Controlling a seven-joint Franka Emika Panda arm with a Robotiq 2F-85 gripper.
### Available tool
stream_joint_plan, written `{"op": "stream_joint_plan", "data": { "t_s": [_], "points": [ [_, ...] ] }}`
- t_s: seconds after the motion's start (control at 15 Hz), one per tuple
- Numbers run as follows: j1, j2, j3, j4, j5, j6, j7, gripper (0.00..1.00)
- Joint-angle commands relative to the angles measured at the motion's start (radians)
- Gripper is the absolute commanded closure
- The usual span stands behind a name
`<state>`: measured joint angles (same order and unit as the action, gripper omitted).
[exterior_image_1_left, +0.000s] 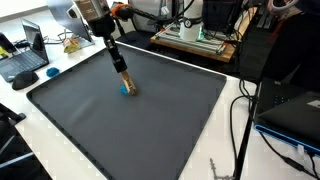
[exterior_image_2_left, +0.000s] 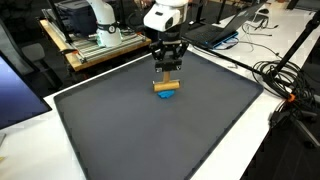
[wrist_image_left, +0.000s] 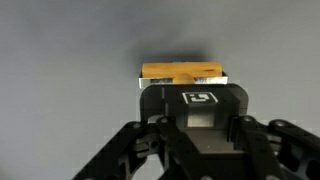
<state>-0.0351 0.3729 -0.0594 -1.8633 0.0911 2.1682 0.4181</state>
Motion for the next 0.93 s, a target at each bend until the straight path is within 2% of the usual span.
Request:
{"op": "stream_joint_plan", "data": {
  "t_s": [0.0, 0.87],
  "points": [
    [0.008, 0.055, -0.01, 0.036, 0.012, 0.002, -0.001, 0.78],
    [0.014, 0.085, -0.027, 0.088, -0.008, 0.041, 0.019, 0.78]
  ]
}}
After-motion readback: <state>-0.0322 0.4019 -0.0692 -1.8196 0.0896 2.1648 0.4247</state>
